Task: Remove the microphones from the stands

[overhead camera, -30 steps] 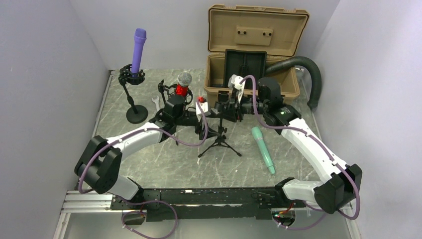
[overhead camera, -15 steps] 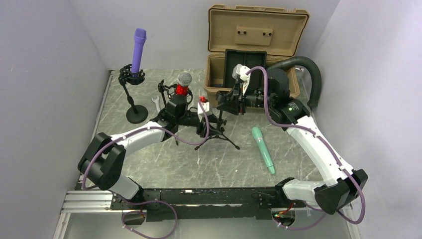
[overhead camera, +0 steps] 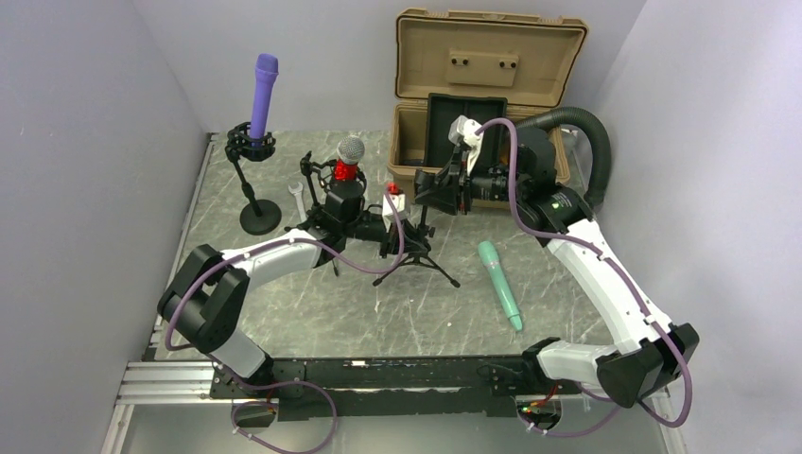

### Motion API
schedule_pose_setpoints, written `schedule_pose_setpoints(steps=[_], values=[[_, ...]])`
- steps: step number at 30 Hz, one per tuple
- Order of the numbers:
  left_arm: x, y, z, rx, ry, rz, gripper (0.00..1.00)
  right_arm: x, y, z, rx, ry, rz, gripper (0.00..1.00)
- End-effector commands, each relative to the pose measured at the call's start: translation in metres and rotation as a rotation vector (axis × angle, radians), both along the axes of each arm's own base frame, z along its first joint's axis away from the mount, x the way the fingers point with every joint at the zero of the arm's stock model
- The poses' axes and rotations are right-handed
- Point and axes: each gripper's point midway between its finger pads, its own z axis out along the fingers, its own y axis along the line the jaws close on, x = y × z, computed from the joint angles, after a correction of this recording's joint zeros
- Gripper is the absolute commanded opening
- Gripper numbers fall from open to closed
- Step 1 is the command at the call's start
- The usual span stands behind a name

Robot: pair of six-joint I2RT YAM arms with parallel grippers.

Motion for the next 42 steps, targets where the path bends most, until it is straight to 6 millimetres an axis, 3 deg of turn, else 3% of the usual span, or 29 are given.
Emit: schedule_pose_setpoints(steps=[1,3,7,8,10,20,32,38,42], values=[[0.000,-0.006,0.029,-0.063,-0.038,-0.029,0.00,-0.017,-0.003,0.043,0.088,-0.122,0.038,0.00],[-0.002,-0.004,0.033,-0.070,-0.044,-0.029,0.00,-0.016,-0.004,0.043,0.088,-0.122,0.028,0.08],[-0.004,-0.002,0.052,-0.092,-0.046,-0.005,0.00,-0.012,-0.008,0.033,0.077,-0.100,-0.012,0.64],[-0.005,-0.001,0.056,-0.091,-0.042,-0.006,0.00,-0.010,-0.009,0.029,0.073,-0.093,-0.023,0.74],[-0.007,0.000,0.065,-0.087,-0.028,-0.011,0.00,-0.008,-0.011,0.019,0.062,-0.074,-0.038,0.83],[-0.009,0.002,0.076,-0.080,-0.014,-0.010,0.00,-0.016,-0.020,-0.036,0.023,0.031,-0.008,0.78],[-0.014,0.004,0.078,-0.087,-0.017,-0.020,0.00,-0.010,-0.023,-0.060,-0.006,0.043,-0.017,0.64],[-0.016,0.004,0.078,-0.093,-0.013,-0.027,0.00,-0.009,-0.025,-0.067,-0.014,0.039,-0.025,0.50],[-0.017,0.004,0.077,-0.093,-0.013,-0.033,0.00,-0.007,-0.025,-0.067,-0.015,0.034,-0.028,0.34]])
